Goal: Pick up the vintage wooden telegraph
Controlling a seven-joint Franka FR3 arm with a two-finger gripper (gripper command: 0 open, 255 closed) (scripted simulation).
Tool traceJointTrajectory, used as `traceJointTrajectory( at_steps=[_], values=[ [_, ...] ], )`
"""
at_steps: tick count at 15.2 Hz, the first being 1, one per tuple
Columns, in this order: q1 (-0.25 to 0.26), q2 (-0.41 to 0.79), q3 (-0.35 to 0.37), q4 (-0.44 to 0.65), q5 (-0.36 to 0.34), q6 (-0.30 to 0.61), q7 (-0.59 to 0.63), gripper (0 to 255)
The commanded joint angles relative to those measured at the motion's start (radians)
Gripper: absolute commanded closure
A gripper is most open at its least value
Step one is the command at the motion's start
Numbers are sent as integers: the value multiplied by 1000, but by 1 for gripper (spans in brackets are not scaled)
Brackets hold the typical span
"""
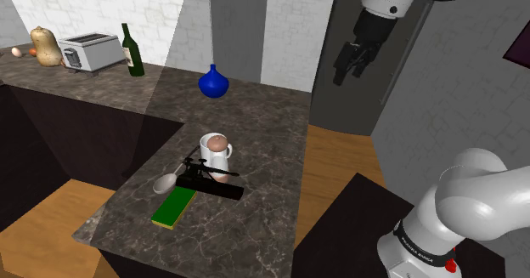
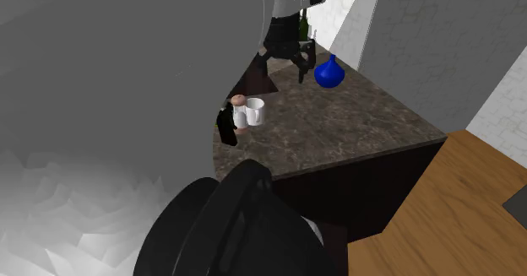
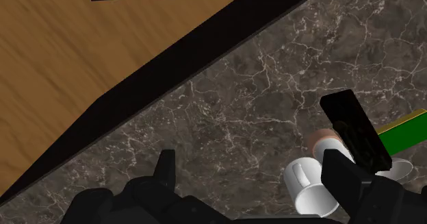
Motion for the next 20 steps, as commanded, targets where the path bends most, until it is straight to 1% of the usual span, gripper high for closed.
traceJointTrajectory(
  at_steps=[1, 5, 10, 15, 20],
  values=[
    [0, 0, 0, 0, 0, 0, 0, 0],
    [29, 129, 3, 11, 15, 100, -43, 0],
    [63, 300, 11, 50, 35, 210, -99, 0],
    [96, 477, 24, 117, 54, 297, -155, 0],
    [125, 656, 44, 208, 69, 361, -209, 0]
  ],
)
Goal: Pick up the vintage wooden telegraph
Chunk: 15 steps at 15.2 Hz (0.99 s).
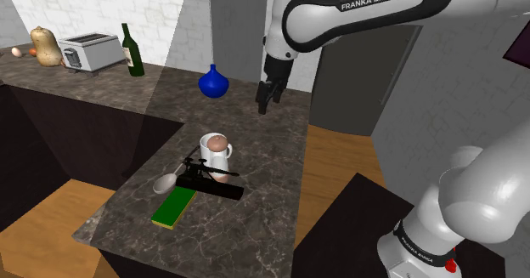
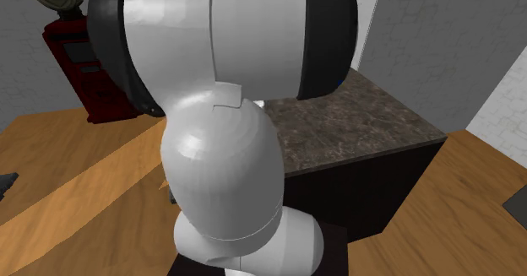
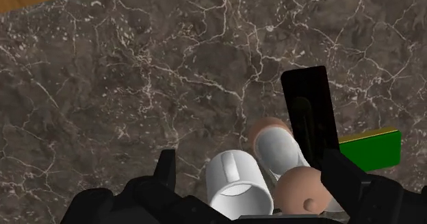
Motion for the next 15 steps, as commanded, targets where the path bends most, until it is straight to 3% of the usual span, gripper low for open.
traceJointTrajectory(
  at_steps=[1, 15],
  values=[
    [13, 72, 11, 33, 5, 30, -20, 0],
    [97, 572, 86, 422, -11, 72, -136, 0]
  ],
)
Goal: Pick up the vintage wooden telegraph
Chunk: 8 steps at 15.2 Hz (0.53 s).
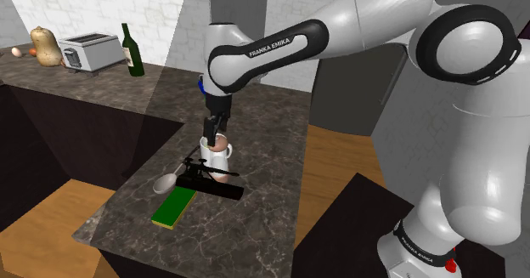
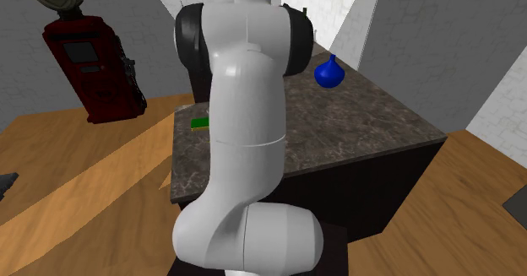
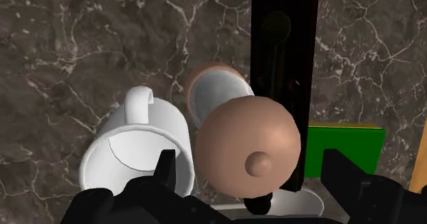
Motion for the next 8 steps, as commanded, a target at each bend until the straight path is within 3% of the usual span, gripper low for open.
traceJointTrajectory(
  at_steps=[1, 4, 8],
  values=[
    [18, 72, 12, 68, -8, -6, -10, 0],
    [44, 180, 26, 178, -22, -23, -30, 0],
    [45, 202, 23, 157, -24, 19, -32, 0]
  ],
)
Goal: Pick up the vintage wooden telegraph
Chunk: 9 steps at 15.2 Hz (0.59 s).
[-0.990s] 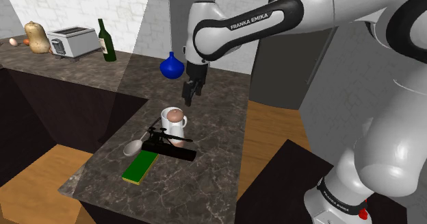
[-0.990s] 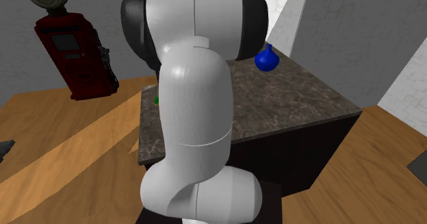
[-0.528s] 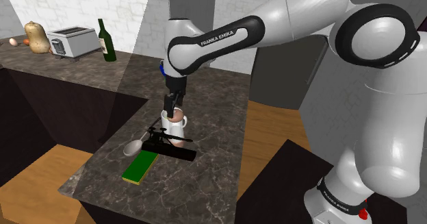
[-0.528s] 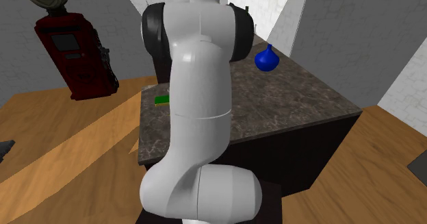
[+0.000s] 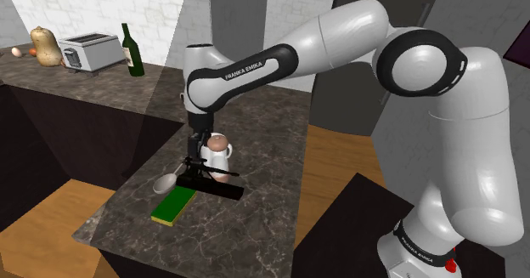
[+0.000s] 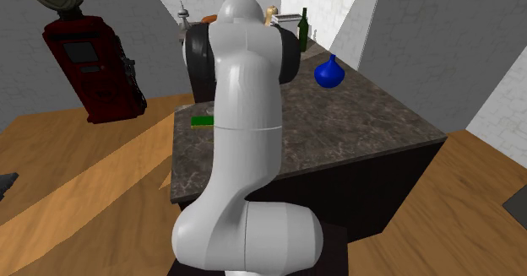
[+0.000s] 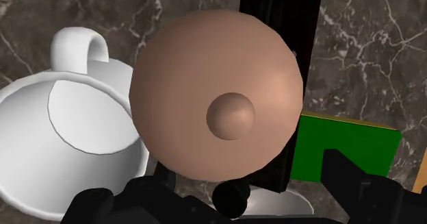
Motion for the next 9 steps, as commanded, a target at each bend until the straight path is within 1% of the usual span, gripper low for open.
traceJointTrajectory(
  at_steps=[1, 4, 6, 7, 9],
  values=[
    [1, 13, -1, -8, -1, 21, -2, 0],
    [2, 29, -2, -18, -3, 47, -3, 0],
    [2, 29, -2, -18, -3, 47, -3, 0],
    [2, 27, -2, -22, -3, 49, -3, 255],
    [2, 26, -2, -23, -3, 49, -4, 255]
  ],
)
